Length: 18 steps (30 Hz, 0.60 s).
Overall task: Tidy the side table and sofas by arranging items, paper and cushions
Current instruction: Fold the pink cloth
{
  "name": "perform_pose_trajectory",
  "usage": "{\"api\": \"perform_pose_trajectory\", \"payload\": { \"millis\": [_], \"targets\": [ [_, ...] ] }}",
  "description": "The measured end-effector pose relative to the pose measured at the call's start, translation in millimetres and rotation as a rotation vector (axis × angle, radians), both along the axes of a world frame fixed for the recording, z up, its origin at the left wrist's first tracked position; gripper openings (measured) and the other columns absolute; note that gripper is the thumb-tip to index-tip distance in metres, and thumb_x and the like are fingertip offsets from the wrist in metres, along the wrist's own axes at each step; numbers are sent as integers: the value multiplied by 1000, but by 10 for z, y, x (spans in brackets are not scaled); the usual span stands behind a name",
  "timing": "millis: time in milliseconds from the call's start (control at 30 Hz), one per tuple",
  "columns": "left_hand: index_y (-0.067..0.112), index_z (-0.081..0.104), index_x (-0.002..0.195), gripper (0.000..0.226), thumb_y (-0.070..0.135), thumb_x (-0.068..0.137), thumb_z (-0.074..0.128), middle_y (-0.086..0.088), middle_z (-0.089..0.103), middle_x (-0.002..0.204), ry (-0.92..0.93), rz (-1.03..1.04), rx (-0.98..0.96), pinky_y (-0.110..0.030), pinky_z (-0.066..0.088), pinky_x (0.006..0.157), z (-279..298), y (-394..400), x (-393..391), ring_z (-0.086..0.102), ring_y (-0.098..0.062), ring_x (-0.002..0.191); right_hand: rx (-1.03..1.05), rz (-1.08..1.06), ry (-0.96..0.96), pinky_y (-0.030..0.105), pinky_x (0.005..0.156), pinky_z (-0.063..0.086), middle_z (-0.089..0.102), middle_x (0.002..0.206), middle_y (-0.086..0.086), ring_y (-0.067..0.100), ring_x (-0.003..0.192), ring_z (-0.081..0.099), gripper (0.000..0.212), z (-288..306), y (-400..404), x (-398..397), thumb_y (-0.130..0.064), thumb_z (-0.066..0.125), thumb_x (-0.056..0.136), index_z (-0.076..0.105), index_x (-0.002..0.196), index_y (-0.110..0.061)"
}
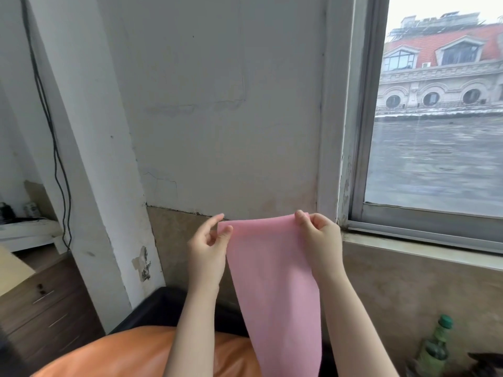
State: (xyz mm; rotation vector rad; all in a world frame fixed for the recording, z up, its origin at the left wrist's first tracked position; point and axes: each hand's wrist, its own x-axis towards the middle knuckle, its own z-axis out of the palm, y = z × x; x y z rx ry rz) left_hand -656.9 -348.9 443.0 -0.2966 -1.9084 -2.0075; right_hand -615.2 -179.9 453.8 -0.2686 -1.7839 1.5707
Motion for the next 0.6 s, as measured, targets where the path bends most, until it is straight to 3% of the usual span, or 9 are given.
{"api": "perform_pose_trajectory", "payload": {
  "millis": [67, 167, 233, 300, 400, 467, 500, 600],
  "targets": [
    [30, 60, 105, 33, 4, 85, 66, 15, 64, 98, 11, -61, -25, -9, 47, 72, 12, 4, 4, 60, 5, 89, -13, -25, -1, 24, 47, 16, 24, 54, -7, 7, 49, 19, 42, -20, 12, -10, -27, 59, 90, 34, 60, -12],
    [29, 63, 90, 30, 0, 83, 66, 12, 67, 90, 18, -25, -34, -5, 46, 68, 7, 32, 11, 62, 5, 79, -83, 4, 41, 20, 48, 27, 39, 58, -6, 3, 53, 32, 31, -24, 11, 2, -24, 58, 91, 50, 65, -10],
    [26, 64, 82, 22, 4, 85, 66, 8, 66, 83, 22, 69, -3, -6, 44, 64, -10, 44, 13, 60, -2, 76, -120, 122, 65, 10, 57, 40, 59, 80, -6, 4, 71, 51, 8, -9, -1, 39, -20, 58, 91, 65, 92, -15],
    [22, 64, 85, 13, 10, 86, 66, 3, 66, 84, 25, 145, -9, -12, 43, 65, -24, 49, 6, 59, -8, 78, -147, 258, 70, 10, 71, 45, 64, 94, -7, 1, 81, 57, 21, -42, 17, 52, -12, 59, 90, 65, 108, -23],
    [24, 65, 87, 10, 14, 88, 64, 10, 63, 75, -6, 134, -8, -15, 40, 64, -41, 37, -10, 56, -3, 71, -176, 260, 51, 30, 78, 48, 68, 90, -2, 11, 82, 59, 16, -84, 38, 21, -7, 61, 88, 68, 98, -18],
    [27, 59, 69, 23, 18, 90, 62, 3, 53, 65, 1, 132, -52, -22, 36, 63, -59, 40, -13, 45, -12, 61, -169, 151, 37, 29, 69, 43, 64, 73, -4, 12, 71, 54, 6, -108, 58, -17, -10, 65, 85, 68, 81, -13],
    [29, 54, 64, 29, 21, 91, 61, 1, 51, 67, 10, 139, -74, -25, 35, 65, -73, 45, -12, 42, -14, 63, -171, 119, 32, 28, 65, 39, 58, 65, -5, 12, 65, 49, 11, -114, 60, -25, -12, 67, 84, 65, 73, -12],
    [31, 58, 75, 20, 22, 93, 59, 11, 59, 69, 7, 115, -80, -22, 42, 65, -60, 52, 14, 51, -5, 64, -198, 114, 37, 28, 60, 29, 46, 60, -2, 14, 60, 38, 23, -110, 60, -40, -14, 68, 83, 57, 64, -9]
  ]
}}
